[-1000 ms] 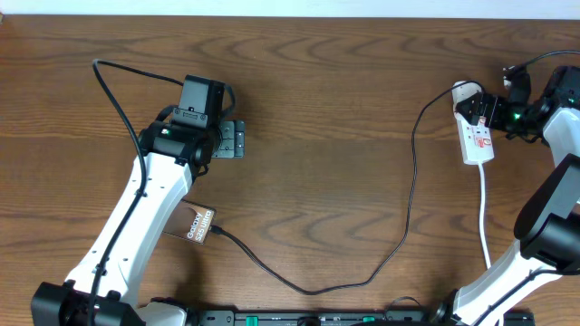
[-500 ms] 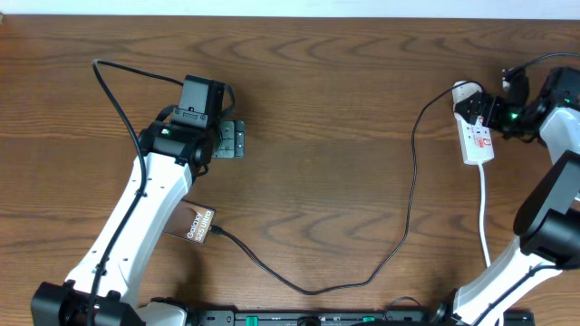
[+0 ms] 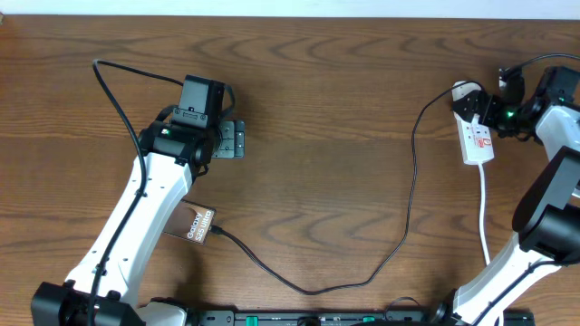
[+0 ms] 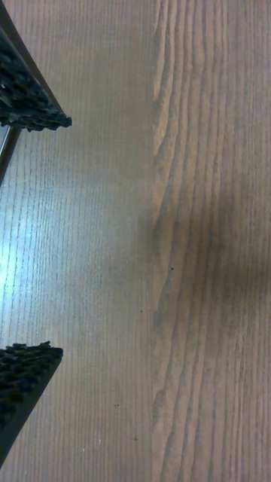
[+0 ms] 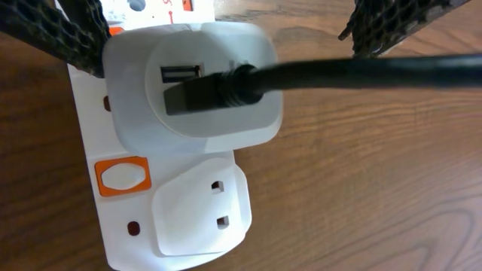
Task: Plug charger to phone and switch on socket
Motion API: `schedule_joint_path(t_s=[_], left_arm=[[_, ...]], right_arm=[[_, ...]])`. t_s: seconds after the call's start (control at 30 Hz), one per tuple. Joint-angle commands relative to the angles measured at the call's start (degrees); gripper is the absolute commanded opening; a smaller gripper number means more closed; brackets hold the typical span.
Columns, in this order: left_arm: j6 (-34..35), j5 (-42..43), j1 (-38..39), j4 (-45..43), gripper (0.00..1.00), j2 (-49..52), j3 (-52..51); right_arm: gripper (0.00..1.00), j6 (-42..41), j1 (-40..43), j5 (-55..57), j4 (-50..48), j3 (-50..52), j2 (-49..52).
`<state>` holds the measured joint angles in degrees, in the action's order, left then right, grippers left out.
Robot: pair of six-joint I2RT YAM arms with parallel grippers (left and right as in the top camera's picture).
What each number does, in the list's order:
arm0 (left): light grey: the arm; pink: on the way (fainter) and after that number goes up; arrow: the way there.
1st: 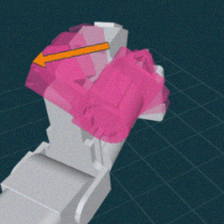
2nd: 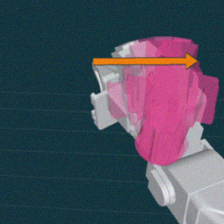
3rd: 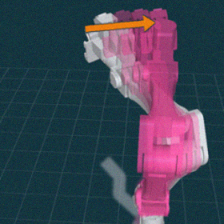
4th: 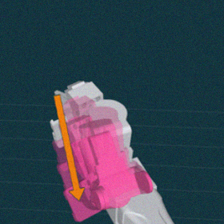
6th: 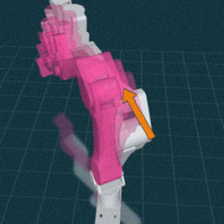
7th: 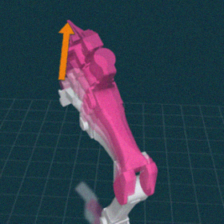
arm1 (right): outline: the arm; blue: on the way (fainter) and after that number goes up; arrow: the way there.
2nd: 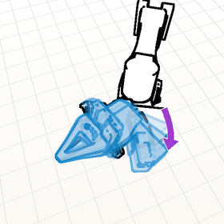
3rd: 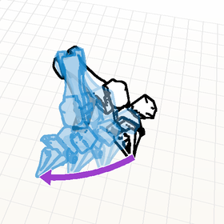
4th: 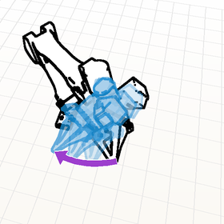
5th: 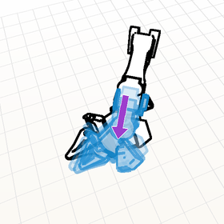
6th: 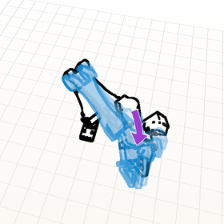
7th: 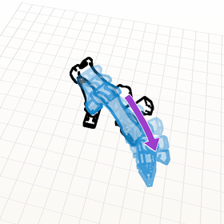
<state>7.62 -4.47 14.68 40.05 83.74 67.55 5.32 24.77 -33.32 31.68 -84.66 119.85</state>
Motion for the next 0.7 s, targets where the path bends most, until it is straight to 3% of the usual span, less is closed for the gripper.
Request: schedule_joint_path(t_s=[0.0,0.67], left_arm=[[-0.31,-0.72,0.02,0.02,0.88,-0.70,0.83],[-0.31,-0.72,0.02,0.04,0.88,-0.70,0.83]], right_arm=[[0.98,-2.67,-2.34,-3.06,1.33,0.02,1.16],[0.96,-3.15,-4.22,-3.23,4.28,0.04,3.17]])
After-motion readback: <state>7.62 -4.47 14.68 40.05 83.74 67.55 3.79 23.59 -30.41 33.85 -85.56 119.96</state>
